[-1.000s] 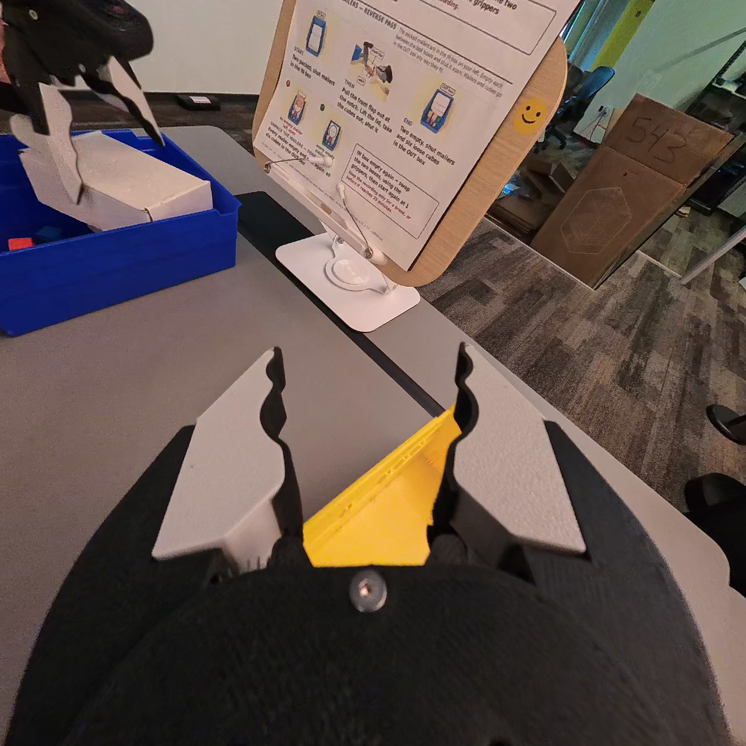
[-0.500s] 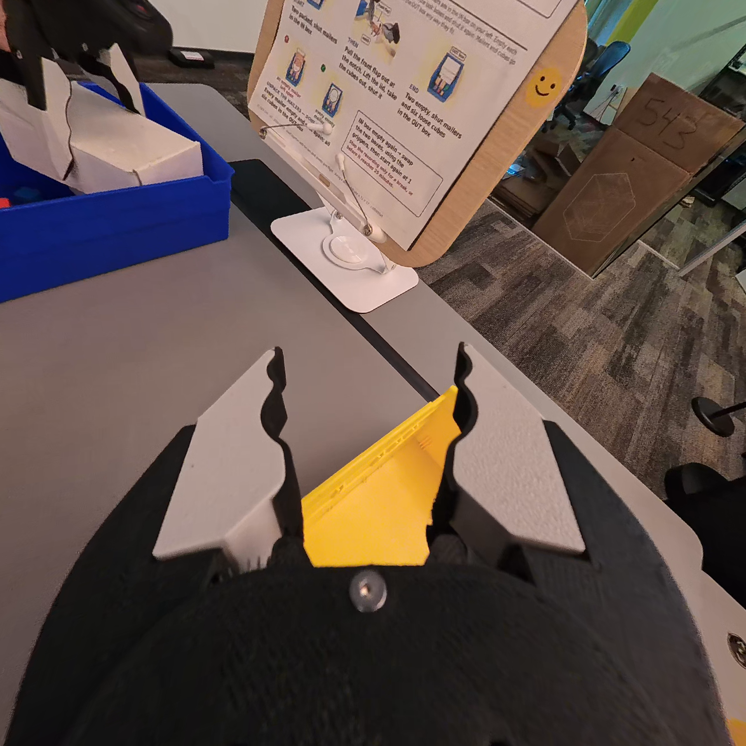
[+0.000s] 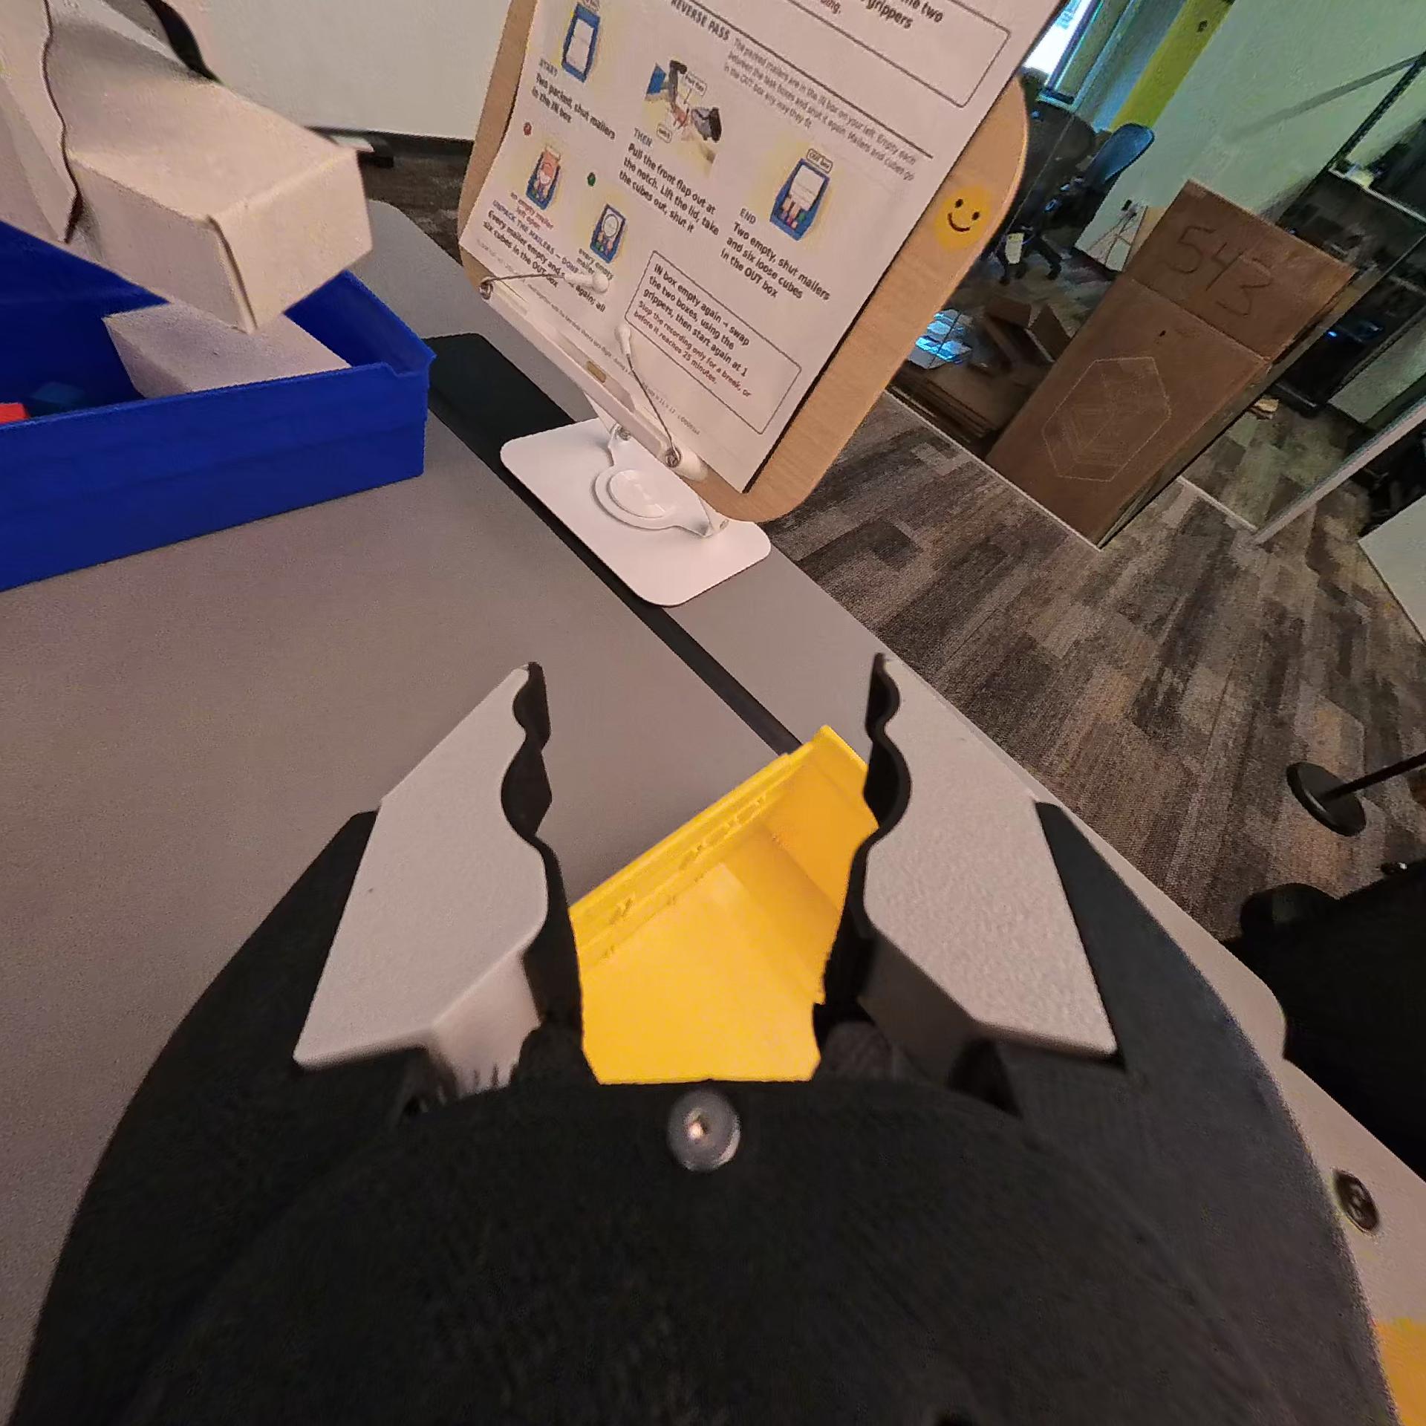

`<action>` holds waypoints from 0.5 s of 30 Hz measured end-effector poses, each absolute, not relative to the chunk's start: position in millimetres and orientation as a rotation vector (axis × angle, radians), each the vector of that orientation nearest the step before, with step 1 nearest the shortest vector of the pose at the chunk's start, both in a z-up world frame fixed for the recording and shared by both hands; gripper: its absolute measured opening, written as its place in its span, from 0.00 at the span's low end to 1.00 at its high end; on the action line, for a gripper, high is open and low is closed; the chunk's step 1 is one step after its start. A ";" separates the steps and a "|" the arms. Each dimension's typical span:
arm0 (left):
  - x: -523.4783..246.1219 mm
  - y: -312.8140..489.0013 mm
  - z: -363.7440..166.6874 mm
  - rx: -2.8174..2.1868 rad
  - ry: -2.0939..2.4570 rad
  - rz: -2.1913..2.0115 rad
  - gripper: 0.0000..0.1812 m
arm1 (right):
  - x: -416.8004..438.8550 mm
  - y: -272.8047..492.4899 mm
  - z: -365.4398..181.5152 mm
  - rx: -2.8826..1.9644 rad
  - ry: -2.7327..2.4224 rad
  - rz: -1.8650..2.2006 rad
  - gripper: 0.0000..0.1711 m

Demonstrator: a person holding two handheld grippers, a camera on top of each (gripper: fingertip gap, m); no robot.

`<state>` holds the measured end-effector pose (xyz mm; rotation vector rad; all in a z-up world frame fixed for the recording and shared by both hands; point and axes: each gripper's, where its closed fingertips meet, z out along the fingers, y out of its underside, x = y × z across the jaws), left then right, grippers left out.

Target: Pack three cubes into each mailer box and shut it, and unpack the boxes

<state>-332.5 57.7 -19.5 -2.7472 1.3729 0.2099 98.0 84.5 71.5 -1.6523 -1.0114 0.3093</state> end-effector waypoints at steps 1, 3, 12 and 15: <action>-319.1 58.2 -11.4 -2.714 1.401 0.210 0.73 | 101.1 83.3 72.6 -1.653 -1.012 0.305 0.49; -284.1 56.9 0.6 -2.632 1.492 0.201 0.73 | 110.2 80.1 70.9 -1.671 -1.027 0.292 0.48; -101.8 30.0 -38.3 -2.325 1.937 0.036 0.73 | 256.7 107.4 11.5 -2.077 -0.688 0.132 0.44; -71.9 25.4 -71.6 -2.308 2.024 0.035 0.73 | 299.9 115.4 -30.5 -2.260 -0.509 0.178 0.39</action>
